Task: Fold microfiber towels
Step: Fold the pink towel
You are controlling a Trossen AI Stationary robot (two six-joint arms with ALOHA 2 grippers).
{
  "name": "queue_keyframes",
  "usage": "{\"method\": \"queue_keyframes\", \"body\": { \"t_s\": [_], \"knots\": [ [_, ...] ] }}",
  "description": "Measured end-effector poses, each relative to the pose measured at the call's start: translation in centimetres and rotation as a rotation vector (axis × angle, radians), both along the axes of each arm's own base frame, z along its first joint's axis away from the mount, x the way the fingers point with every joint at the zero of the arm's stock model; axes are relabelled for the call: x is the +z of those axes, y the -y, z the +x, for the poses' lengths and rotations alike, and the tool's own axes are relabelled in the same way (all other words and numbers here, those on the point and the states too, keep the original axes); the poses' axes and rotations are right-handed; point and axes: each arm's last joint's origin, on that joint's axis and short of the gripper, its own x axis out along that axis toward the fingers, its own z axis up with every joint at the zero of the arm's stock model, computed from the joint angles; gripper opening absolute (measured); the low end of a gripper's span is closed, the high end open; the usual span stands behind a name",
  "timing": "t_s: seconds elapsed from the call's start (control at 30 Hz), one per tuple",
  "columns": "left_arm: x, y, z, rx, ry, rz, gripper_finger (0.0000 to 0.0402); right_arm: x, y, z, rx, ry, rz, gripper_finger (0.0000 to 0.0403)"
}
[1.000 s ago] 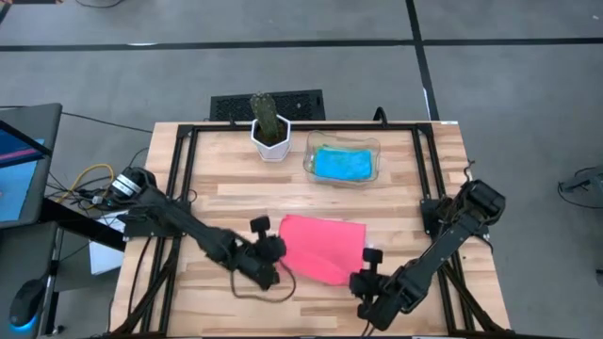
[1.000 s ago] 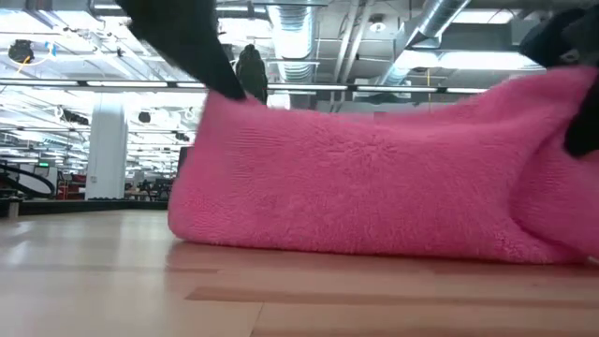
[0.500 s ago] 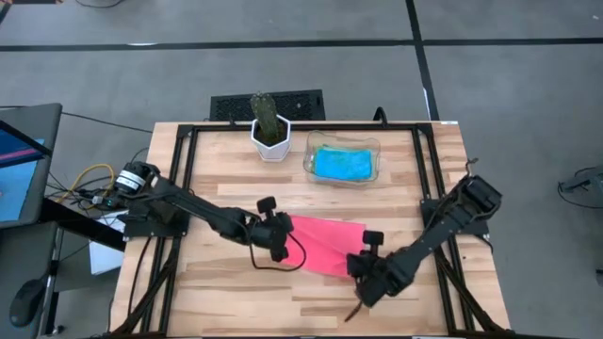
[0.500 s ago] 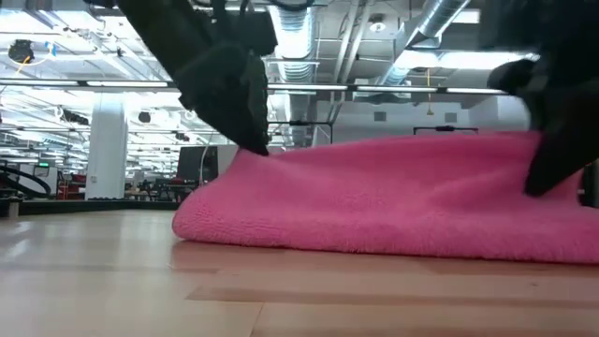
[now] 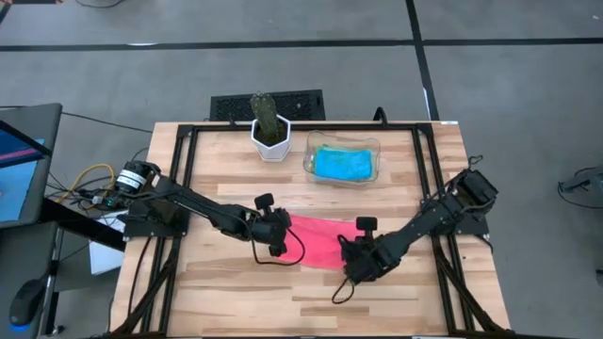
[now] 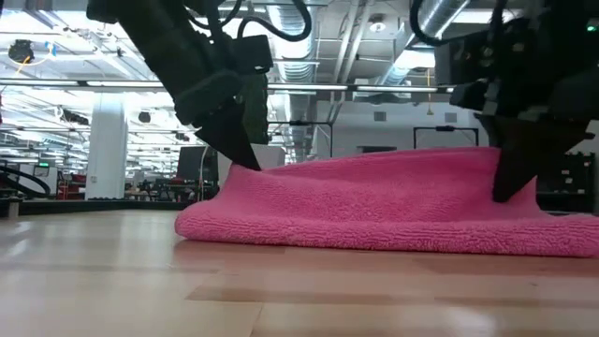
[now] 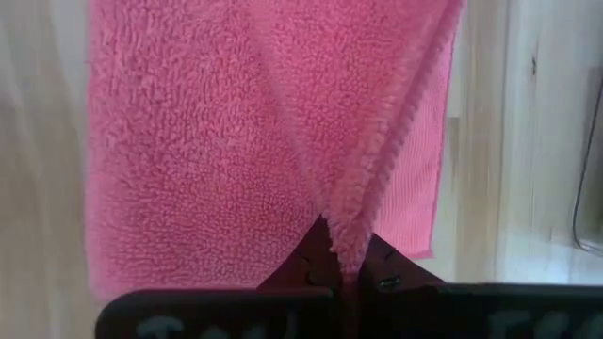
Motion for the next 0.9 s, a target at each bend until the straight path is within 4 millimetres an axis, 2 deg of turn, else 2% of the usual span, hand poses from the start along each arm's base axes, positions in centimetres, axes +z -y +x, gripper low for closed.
{"method": "queue_keyframes", "body": {
  "t_s": [0.2,0.57,0.7,0.9],
  "knots": [
    [0.0,0.0,0.0,0.0,-0.001,-0.002,0.0,0.0,0.9,0.5,-0.03,-0.006,0.009,0.0019],
    [0.0,-0.1,0.0,-0.008,-0.005,0.001,0.0001,0.0,0.8,0.5,-0.037,-0.002,0.015,0.0045],
    [0.0,-0.2,0.0,0.0,-0.001,0.036,0.0018,-0.5,1.4,0.3,-0.074,-0.011,0.008,0.0046],
    [0.0,-0.4,0.1,-0.021,-0.015,0.061,0.0067,-1.9,2.8,-0.4,-0.131,-0.057,-0.008,0.005]
  ]
}}
